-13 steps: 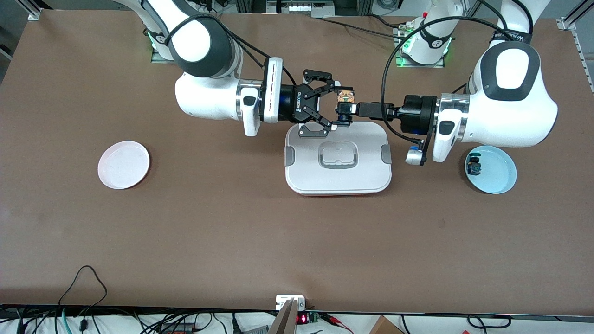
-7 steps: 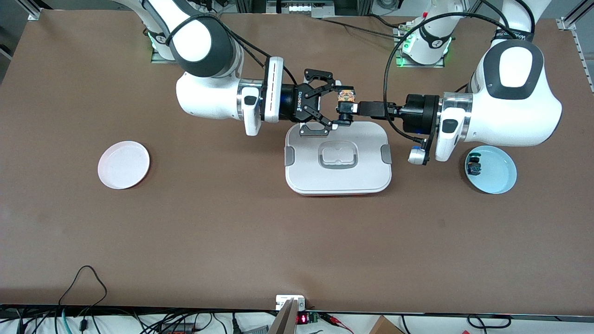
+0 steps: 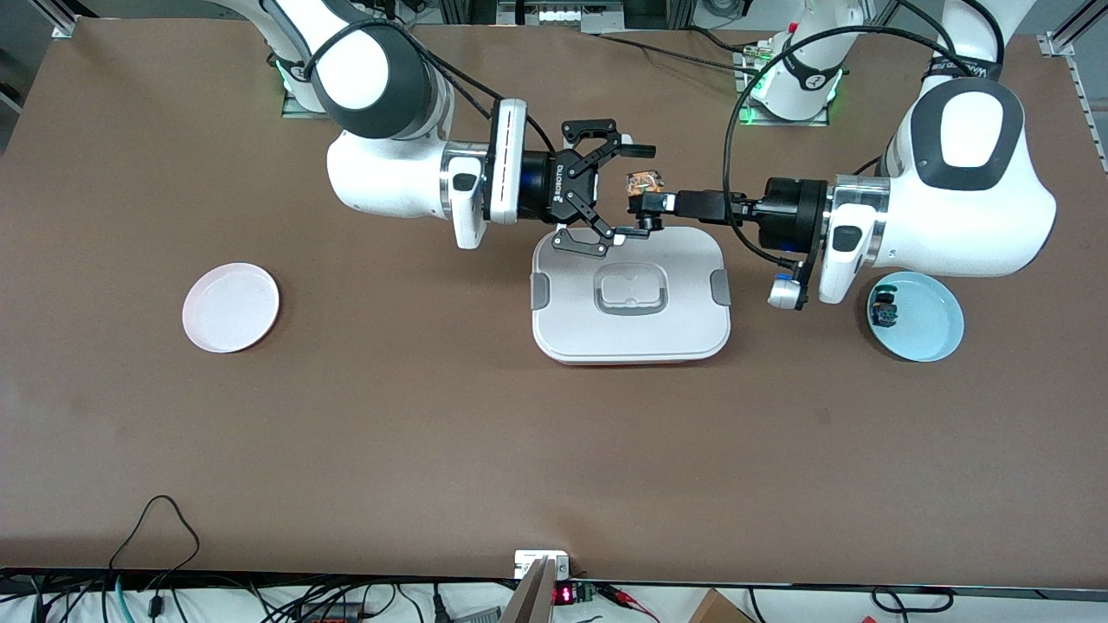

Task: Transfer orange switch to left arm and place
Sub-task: 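Grasp the switch with the left gripper while the right gripper opens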

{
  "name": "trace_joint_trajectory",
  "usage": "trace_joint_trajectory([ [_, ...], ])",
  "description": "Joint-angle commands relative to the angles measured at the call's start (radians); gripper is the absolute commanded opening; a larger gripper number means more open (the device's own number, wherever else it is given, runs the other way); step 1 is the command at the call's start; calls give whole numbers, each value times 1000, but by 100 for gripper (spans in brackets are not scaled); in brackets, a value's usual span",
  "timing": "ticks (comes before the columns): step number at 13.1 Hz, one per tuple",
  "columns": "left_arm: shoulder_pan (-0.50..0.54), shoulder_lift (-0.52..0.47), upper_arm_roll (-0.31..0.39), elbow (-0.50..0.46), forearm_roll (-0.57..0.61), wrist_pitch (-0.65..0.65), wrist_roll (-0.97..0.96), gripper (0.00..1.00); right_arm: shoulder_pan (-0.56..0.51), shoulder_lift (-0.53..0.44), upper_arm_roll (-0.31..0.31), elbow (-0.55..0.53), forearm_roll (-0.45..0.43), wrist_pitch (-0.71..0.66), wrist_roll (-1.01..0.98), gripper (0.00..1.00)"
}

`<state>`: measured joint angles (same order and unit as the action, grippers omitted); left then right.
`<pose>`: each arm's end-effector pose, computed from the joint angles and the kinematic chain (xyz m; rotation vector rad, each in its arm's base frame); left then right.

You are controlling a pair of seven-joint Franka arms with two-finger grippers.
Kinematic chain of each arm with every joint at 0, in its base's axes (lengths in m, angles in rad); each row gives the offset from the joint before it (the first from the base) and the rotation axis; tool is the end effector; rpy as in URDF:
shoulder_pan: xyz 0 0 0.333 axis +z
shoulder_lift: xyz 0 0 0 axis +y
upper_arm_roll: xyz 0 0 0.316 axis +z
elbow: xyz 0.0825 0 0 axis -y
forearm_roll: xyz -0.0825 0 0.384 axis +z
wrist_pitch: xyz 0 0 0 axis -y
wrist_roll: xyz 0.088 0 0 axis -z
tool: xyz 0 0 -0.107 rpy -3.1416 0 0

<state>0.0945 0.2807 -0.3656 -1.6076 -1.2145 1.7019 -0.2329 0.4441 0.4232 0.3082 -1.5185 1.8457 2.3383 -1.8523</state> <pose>0.6011 -0.2306 0.5285 1.8637 0.2556 -0.5137 0.5412 0.4748 0.4926 -1.3394 -0.9619 -1.0934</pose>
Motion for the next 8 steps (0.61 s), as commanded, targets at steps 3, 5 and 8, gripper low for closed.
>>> trace_joint_trajectory([
  [3, 71, -11, -1, 8, 13, -56, -2, 0, 4, -14, 2, -5, 35, 29, -48, 100],
  [5, 137, 5, 5, 8, 41, -125, 6, 0, 2, -15, 2, -9, 29, 35, -50, 100],
  [8, 258, 9, 4, 23, 232, -220, 47, 0, -10, -29, -1, -58, 6, 35, -37, 100],
])
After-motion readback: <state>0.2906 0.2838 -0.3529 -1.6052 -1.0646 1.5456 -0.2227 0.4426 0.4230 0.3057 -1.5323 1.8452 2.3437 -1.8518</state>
